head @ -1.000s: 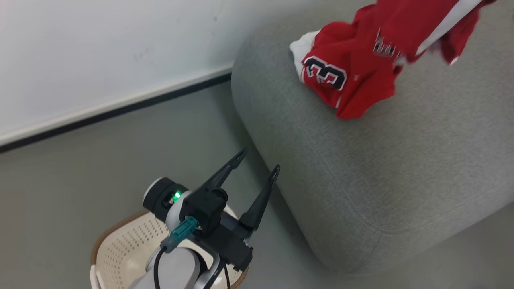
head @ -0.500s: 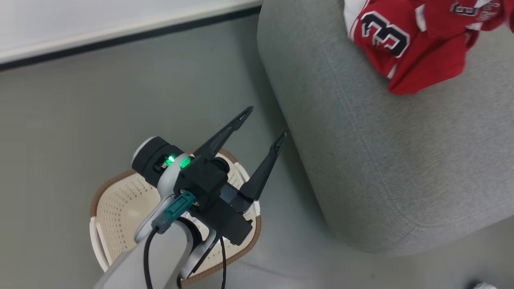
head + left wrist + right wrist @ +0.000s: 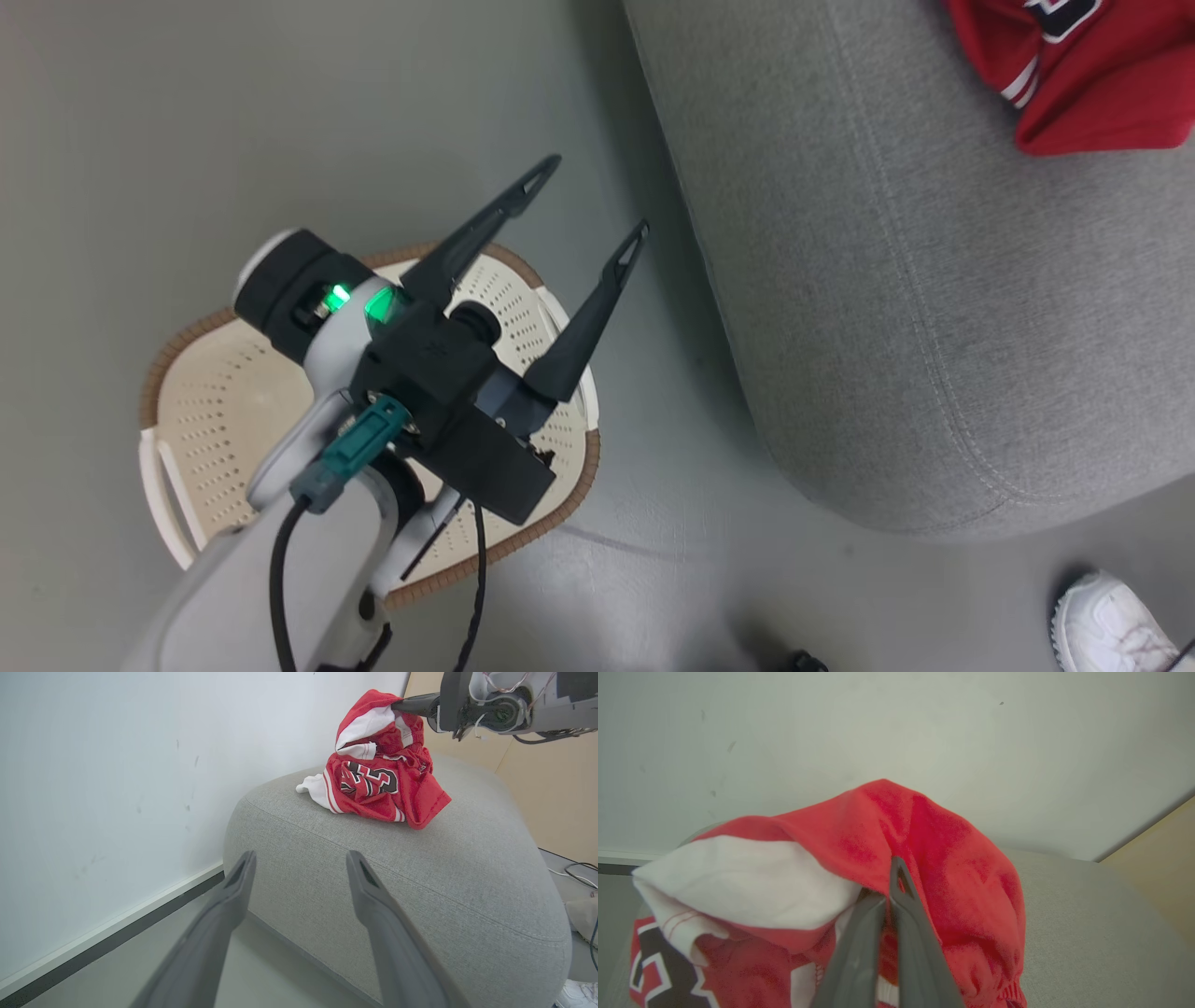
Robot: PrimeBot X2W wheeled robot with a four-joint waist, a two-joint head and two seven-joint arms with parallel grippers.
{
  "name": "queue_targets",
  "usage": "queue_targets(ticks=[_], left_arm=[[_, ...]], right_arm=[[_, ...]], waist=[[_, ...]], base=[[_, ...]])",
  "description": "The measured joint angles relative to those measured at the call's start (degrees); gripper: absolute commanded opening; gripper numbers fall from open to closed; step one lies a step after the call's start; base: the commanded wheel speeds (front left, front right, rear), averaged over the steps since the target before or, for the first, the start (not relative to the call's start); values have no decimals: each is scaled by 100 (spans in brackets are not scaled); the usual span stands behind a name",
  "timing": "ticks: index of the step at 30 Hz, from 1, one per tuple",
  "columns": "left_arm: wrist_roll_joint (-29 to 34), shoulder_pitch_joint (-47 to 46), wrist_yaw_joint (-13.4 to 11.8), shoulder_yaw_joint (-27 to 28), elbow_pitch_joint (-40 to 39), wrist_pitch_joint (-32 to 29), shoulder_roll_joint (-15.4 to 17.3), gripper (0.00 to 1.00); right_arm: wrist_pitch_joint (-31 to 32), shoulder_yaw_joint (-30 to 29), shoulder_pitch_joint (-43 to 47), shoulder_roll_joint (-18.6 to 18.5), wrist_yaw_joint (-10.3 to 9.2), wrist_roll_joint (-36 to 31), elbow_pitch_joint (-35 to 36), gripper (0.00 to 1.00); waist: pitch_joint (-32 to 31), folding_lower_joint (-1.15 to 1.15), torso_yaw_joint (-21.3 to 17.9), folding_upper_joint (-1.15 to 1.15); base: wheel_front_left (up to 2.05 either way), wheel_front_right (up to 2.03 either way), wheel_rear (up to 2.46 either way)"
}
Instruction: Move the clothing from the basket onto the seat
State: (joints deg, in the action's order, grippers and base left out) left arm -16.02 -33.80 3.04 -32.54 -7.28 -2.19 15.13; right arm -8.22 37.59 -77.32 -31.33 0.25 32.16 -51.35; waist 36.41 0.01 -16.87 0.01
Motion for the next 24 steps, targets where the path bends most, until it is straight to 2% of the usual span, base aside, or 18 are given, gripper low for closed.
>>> queue_targets(ticks=[6, 7, 8, 9, 10, 16, 24], left_arm=[[0, -221, 51, 79, -12, -58, 112, 100], [-2, -222, 51, 131, 3, -56, 124, 100], [-4, -222, 51, 156, 11, -43, 124, 100], [-12, -222, 51, 182, 24, -40, 124, 100], [-38, -222, 52, 208, 40, -16, 125, 100], [-77, -218, 40, 359, 172, 123, 138, 100], [-112, -164, -156, 589, 643, 365, 142, 100]], right_arm=[[-199, -60, 10, 302, -81, 52, -255, 0], [-259, -65, 10, 378, -83, 65, -314, 4], [-304, -65, 10, 412, -83, 65, -339, 44], [-324, -66, 10, 446, -83, 65, -370, 98], [-369, -66, 10, 481, -85, 65, -406, 100], [-500, -68, 71, 582, -79, 65, -563, 100], [-603, -14, 350, 706, -21, 41, -625, 100]], waist=[[433, 0, -91, 0], [532, 0, -126, 0], [569, 0, -148, 0], [592, 0, -173, 0], [605, 0, -199, 0], [499, -1, -285, 0], [122, -1, -360, -1]], base=[[0, 0, 0], [0, 0, 0], [0, 0, 0], [0, 0, 0], [0, 0, 0], [0, 0, 0], [0, 0, 0]])
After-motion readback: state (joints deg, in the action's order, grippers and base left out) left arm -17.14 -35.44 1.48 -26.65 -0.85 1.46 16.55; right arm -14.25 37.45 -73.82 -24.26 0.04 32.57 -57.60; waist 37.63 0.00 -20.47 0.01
